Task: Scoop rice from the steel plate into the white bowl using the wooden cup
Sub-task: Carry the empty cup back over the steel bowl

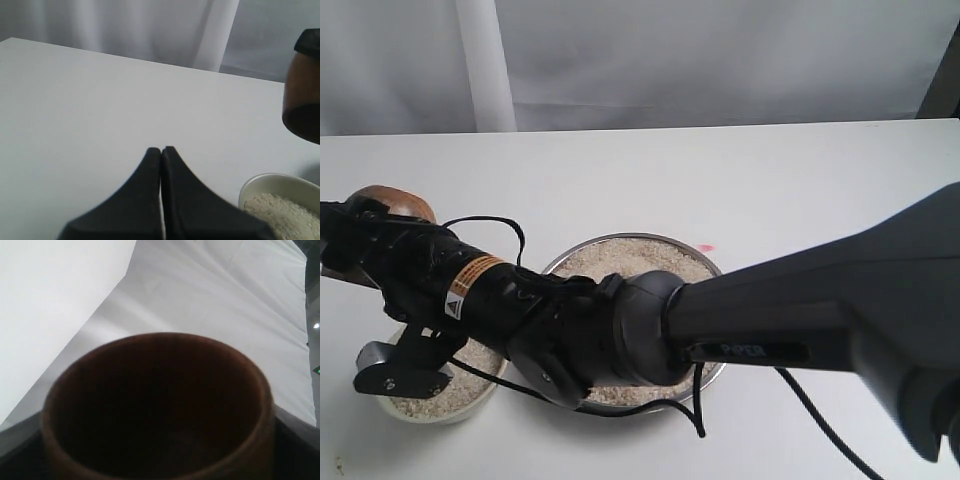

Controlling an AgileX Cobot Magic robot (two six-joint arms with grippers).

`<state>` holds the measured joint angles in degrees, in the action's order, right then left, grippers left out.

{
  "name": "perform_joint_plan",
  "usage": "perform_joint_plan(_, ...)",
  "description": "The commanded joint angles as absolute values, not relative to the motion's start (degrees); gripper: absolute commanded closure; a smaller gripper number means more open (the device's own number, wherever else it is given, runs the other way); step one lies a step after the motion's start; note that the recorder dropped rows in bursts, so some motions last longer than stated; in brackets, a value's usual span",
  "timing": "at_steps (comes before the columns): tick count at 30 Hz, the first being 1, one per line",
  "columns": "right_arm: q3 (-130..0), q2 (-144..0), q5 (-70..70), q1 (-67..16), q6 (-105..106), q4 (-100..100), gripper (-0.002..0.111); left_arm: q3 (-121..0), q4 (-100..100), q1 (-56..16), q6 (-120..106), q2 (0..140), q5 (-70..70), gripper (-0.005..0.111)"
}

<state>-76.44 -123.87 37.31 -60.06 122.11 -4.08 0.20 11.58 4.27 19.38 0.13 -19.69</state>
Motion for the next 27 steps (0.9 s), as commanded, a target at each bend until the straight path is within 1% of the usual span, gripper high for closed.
perform_joint_plan(1, -76.81, -123.59, 36.68, -59.89, 121.14, -11.36, 0.108, 0.0, 11.26, 4.01, 19.45, 0.0, -19.33, 0.107)
perform_joint_plan(3, -76.81, -123.01, 33.21, -59.89, 118.37, -16.44, 0.108, 0.0, 11.26, 4.01, 19.45, 0.0, -19.33, 0.107)
perform_joint_plan(5, -76.81, -121.58, 26.54, -59.77, 113.73, -19.0, 0.108, 0.0, 11.26, 4.01, 19.45, 0.0, -19.33, 0.107)
perform_joint_plan(9, -76.81, -115.64, 8.28, -59.05, 97.23, -16.35, 0.108, 0.0, 11.26, 4.01, 19.45, 0.0, -19.33, 0.107)
perform_joint_plan(12, -76.81, -110.64, 0.32, -57.49, 82.8, -13.03, 0.108, 0.0, 11.26, 4.01, 19.45, 0.0, -19.33, 0.107)
perform_joint_plan(15, -76.81, -106.19, -8.03, -55.23, 74.71, -11.81, 0.108, 0.0, 11.26, 4.01, 19.45, 0.0, -19.33, 0.107)
perform_joint_plan(22, -76.81, -100.22, -28.77, -49.17, 59.12, 0.0, 0.108, 0.0, 11.26, 4.01, 19.45, 0.0, -19.33, 0.107)
perform_joint_plan(27, -80.96, -102.26, -41.36, -45.88, 47.06, 14.14, 0.108, 0.0, 11.26, 4.01, 19.45, 0.0, -19.33, 0.107)
